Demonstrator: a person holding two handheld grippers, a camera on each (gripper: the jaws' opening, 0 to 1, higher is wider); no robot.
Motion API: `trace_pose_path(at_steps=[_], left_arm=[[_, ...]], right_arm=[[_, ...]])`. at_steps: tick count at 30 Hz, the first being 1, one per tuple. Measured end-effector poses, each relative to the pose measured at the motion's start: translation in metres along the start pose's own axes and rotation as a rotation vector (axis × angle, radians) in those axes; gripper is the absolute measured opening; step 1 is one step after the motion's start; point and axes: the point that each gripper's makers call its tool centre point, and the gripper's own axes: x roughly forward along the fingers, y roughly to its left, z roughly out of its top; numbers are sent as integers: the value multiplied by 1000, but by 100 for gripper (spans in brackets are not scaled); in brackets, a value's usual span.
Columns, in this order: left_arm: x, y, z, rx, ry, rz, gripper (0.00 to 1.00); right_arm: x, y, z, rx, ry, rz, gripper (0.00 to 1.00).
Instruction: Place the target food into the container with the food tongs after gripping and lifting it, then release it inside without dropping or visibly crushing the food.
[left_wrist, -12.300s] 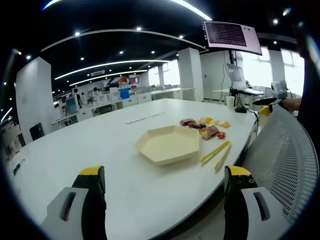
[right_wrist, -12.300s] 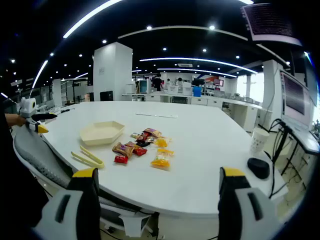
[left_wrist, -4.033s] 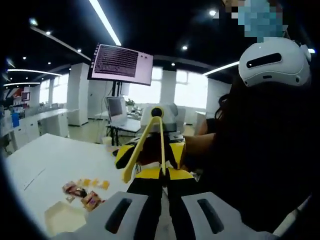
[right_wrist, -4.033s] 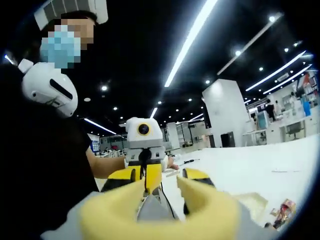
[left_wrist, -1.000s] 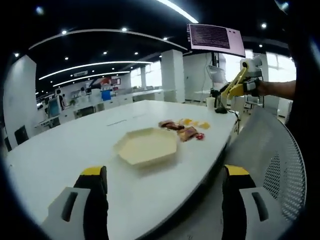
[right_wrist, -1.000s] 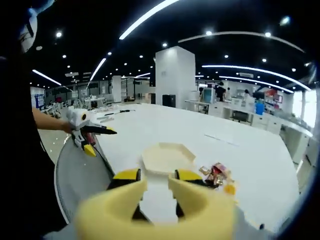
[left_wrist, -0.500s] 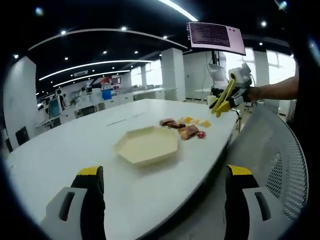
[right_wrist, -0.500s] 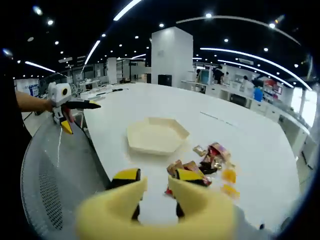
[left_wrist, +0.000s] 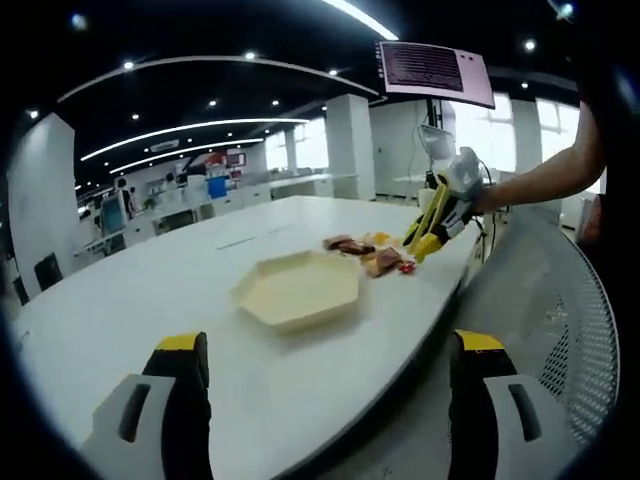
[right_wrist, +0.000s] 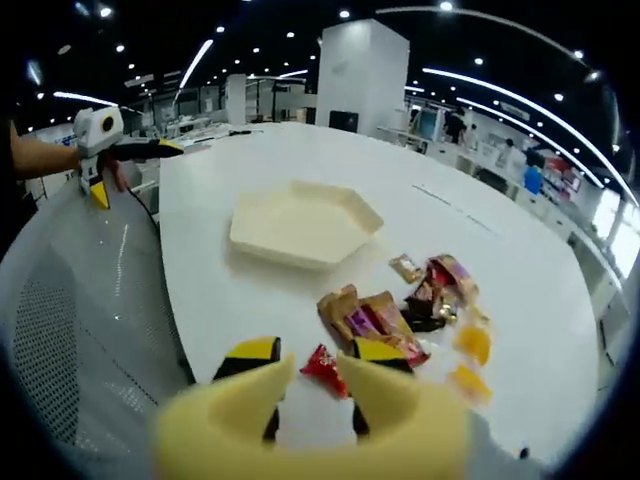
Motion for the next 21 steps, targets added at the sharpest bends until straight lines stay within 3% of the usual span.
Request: trace_pose_path(at_steps=[10,21], left_arm=[[0,-1,-3,-11,19,-8,94],[0,-3,-6,-18,36,-18,89]], right_arm=[[10,-5,-10,13,36,9,28],[18,-8,-14,-55,72,7,27]])
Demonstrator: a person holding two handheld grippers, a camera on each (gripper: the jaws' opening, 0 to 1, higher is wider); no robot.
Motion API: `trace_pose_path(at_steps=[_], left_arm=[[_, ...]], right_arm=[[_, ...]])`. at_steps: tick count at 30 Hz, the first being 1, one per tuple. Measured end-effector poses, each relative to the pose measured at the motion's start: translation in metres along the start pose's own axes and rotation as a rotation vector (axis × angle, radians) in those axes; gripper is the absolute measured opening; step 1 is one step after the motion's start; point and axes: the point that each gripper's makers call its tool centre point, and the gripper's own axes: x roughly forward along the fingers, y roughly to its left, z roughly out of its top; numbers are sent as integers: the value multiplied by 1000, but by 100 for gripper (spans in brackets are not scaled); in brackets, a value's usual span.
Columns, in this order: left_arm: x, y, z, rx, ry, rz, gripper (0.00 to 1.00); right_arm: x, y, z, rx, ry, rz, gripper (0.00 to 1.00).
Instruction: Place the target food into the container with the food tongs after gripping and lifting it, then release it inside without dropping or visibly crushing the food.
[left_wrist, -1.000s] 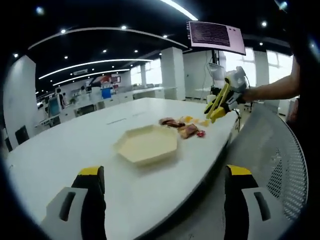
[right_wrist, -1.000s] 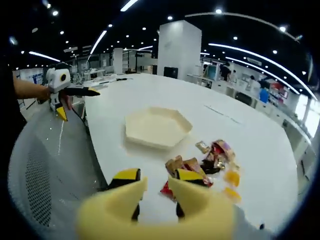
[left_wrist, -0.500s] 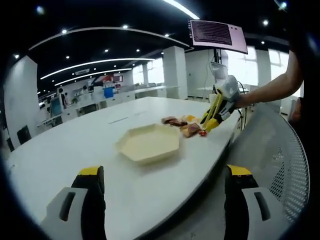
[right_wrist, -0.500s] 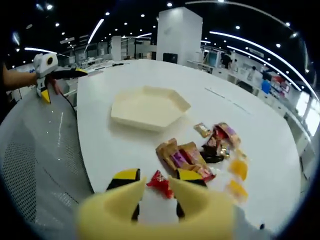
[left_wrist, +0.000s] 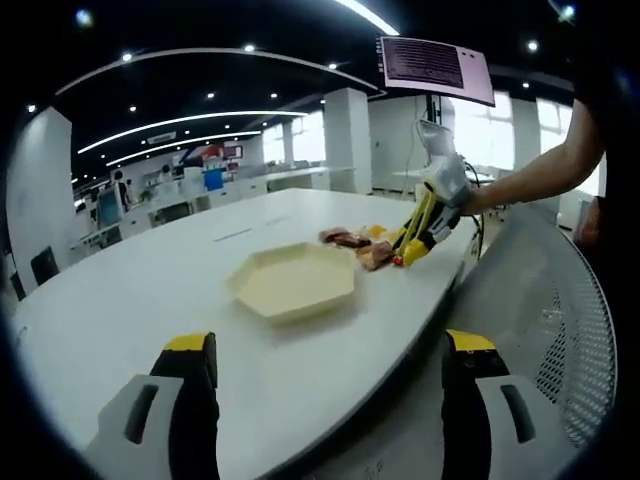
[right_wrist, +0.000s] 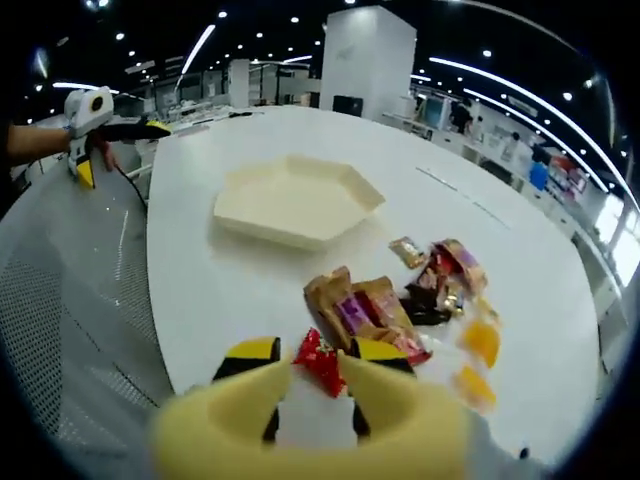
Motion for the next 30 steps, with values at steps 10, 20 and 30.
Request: trace_pose_path(at_steps=[10,20,30], left_arm=[[0,0,-1,3,5,-5,86],[1,1,-3,-4,17,-1,95],[1,0,-5,-15,30,-6,91]], right_arm=[[0,-8,0,99,-31,5,21],[3,-8,3,17,31,-18,18],[-7,-5,13,23,23,-7,18]])
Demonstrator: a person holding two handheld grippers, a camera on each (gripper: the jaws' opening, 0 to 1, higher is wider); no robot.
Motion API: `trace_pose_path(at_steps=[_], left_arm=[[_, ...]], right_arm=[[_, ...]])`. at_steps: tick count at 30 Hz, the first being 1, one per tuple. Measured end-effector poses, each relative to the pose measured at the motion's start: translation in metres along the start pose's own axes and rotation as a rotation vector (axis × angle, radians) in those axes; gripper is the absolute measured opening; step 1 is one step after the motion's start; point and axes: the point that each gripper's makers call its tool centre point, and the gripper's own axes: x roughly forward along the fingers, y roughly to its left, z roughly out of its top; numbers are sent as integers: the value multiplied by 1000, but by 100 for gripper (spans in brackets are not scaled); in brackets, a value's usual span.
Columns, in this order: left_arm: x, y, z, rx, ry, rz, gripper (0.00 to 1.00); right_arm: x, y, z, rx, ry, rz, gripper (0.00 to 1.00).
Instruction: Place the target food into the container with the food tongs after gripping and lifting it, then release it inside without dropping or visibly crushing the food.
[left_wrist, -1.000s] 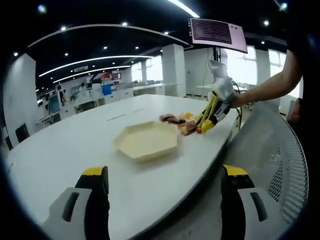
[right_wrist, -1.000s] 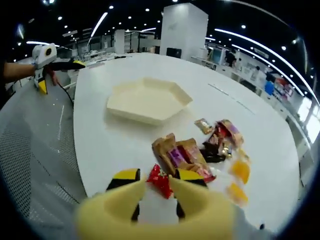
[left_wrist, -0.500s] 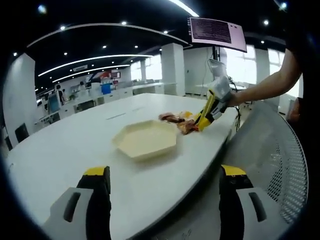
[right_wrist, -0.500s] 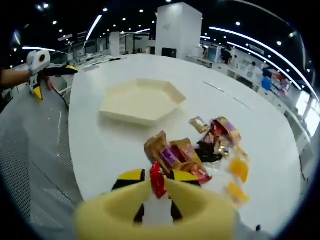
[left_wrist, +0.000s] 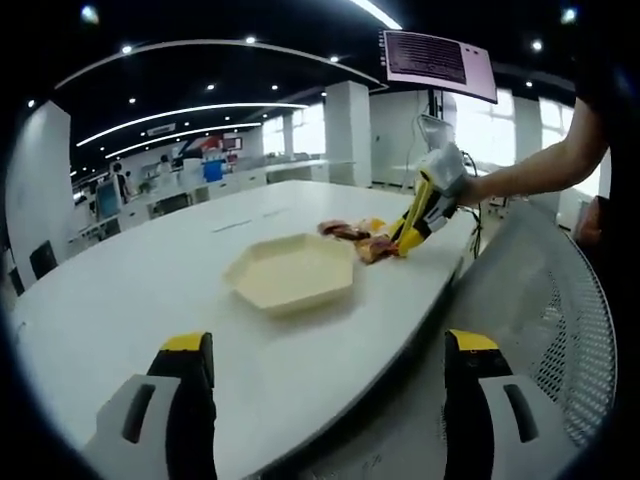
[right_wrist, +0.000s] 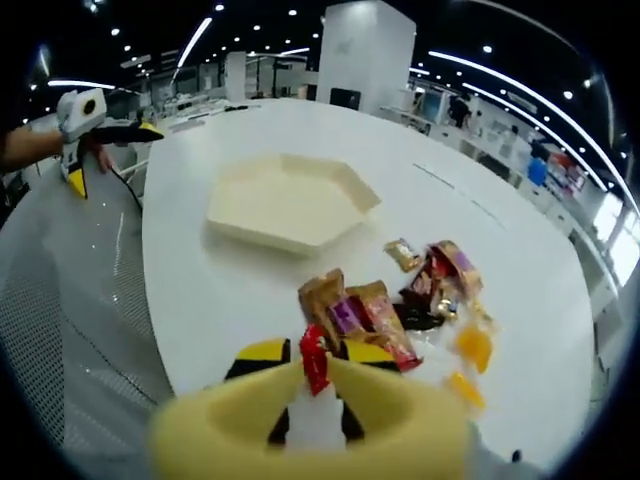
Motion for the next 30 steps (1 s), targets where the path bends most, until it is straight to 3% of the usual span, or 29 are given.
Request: trace_pose_path(at_steps=[7,14,25,30], left_arm=[[0,-1,-1,-1,7,-7,86],[-1,0,0,6,0,2,85],[-2,1,0,7,-1,6,83],[-2,1,-1,6,2,9,83]], right_arm=[[-17,-6,27,-32,-12,0,19],[-32,-23,69,-73,-51,-41,19],[-24,-17,90,-113,-55,-26,19],[-10,-11,109,-138,-64,-1,19]])
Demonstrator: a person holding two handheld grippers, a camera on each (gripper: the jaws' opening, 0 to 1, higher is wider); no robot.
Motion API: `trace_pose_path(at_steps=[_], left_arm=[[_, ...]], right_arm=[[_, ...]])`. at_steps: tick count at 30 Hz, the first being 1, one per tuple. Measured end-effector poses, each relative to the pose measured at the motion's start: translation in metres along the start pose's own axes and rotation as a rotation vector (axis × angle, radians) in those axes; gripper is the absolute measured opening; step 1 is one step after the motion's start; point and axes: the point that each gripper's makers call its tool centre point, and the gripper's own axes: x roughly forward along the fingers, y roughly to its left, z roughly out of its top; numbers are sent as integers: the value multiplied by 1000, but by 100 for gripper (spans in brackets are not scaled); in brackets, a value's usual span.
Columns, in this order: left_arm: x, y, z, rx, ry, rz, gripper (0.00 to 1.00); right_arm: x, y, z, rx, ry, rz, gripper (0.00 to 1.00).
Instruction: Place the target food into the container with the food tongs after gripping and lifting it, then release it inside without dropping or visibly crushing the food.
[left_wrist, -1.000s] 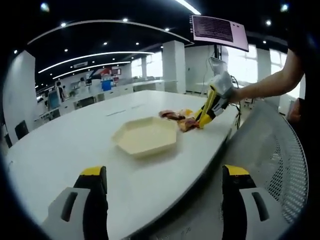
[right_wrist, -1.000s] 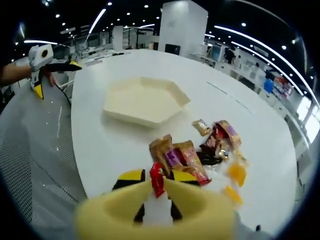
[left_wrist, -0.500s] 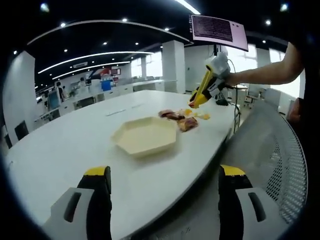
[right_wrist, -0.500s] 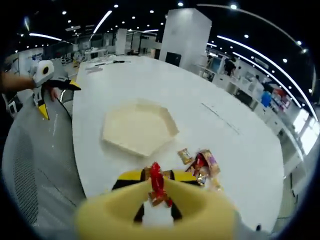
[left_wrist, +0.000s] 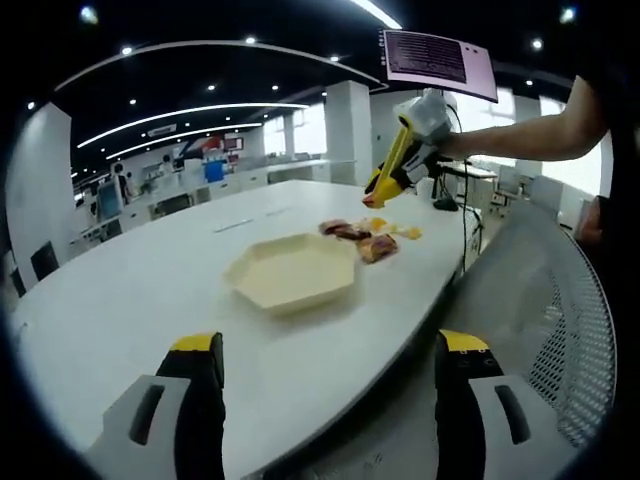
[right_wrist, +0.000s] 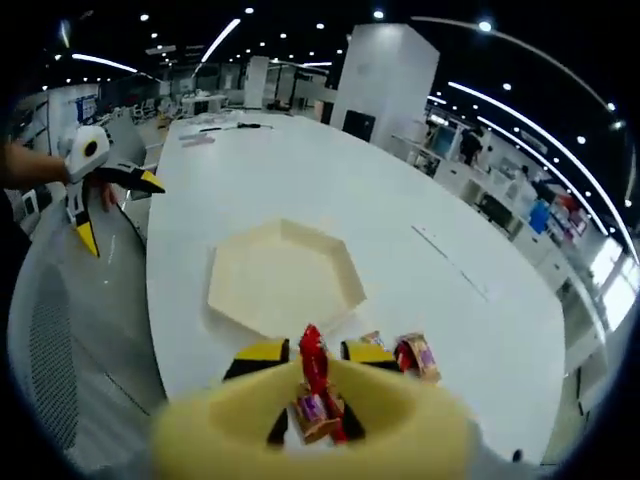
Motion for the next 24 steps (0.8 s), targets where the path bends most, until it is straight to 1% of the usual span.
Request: trace_pose_path(at_steps=[4,8,11,13,19,20,21,22,23,24], left_arm=[[0,0,-1,-3,2,2,82],[0,0,-1,-6,5,-1,81],[0,0,-1,-6,4,0,81],[0,-1,-2,-9,7,0,80],[0,0,-2,-11,9,2,79],[0,0,-2,-12,9,2,79],[0,0,-2,-12,10,2,79],[0,0,-2,-13,10,2,78],[0,0,-2,-13,11,2,78],[0,0,-2,-13,11,2,78]], right_arm=[[17,5,20,-26,-16,26,19],[31,12,32,-40,-27,51,19],[41,20,39,-72,-24,78,19],[47,23,45,-79,-26,91,19],[61,28,62,-102,-41,111,19],[63,28,64,-105,-43,113,20],[65,28,68,-118,-53,111,25],[67,31,69,-118,-45,135,27],[68,30,70,-126,-51,116,27],[69,28,73,-159,-63,103,27]])
